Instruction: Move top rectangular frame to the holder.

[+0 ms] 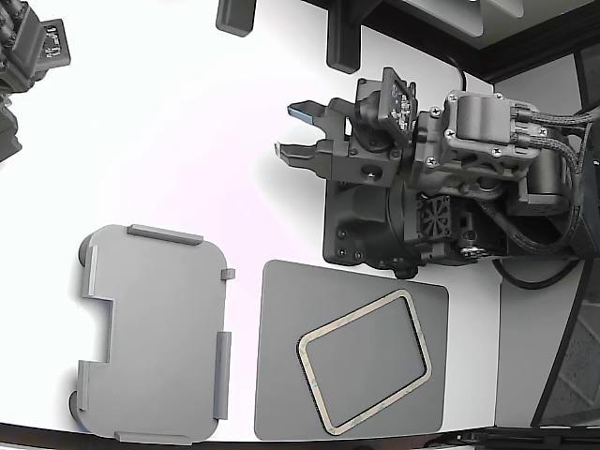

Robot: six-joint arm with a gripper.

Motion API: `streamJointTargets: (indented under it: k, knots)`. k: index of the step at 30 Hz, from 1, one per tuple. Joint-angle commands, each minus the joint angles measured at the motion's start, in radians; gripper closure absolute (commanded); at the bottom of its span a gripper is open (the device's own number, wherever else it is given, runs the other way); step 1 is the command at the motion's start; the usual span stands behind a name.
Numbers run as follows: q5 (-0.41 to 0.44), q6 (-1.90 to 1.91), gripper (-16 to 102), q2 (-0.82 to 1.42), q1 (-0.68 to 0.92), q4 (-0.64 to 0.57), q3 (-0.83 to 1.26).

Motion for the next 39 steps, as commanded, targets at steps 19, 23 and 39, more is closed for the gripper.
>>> streamJointTargets:
  k: [19,23,39]
  knots:
    - [0.002,-0.029,-14,-0.064,0.009,-0.012,-0.138]
    - [0.017,-0.058,-14,-0.202,0.051,0.074,-0.308]
    - [0.121,0.178,-14,-0.411,0.560,0.402,-0.543]
